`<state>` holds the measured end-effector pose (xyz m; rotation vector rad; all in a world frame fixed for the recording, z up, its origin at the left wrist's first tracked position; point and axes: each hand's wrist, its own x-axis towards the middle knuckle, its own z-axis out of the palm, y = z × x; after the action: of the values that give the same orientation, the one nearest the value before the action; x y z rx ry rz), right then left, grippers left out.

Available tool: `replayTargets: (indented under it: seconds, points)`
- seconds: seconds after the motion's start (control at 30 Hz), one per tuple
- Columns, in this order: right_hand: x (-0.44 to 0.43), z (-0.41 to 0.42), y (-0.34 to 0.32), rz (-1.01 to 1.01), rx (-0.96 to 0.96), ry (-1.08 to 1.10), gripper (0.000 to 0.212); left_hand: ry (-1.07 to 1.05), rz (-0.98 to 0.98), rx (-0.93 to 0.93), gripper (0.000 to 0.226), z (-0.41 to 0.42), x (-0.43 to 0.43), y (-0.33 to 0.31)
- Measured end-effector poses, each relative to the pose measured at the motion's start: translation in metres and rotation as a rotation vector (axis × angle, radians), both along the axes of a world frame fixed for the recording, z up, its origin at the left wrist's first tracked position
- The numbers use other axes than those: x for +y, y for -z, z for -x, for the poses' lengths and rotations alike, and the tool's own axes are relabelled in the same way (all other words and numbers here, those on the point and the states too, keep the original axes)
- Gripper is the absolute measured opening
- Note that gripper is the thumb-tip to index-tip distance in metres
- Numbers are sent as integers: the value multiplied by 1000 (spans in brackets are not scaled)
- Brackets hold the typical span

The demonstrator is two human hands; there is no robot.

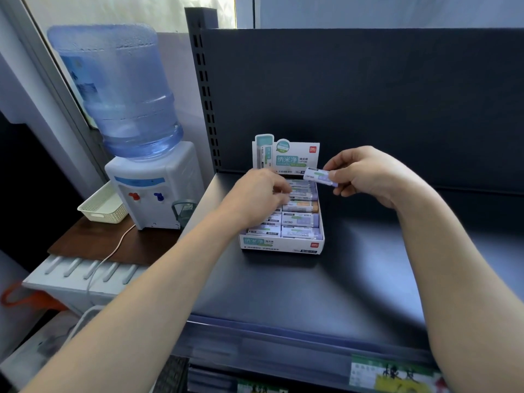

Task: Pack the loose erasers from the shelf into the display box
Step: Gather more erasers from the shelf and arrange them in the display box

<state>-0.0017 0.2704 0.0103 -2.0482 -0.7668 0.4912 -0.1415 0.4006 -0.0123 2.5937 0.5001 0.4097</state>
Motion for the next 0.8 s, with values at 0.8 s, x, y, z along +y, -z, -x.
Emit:
replayTargets:
  seconds: [0.8]
  points:
    - [-2, 3, -3, 23, -48, -6, 10, 92, -48, 108, 19, -16, 1, -3]
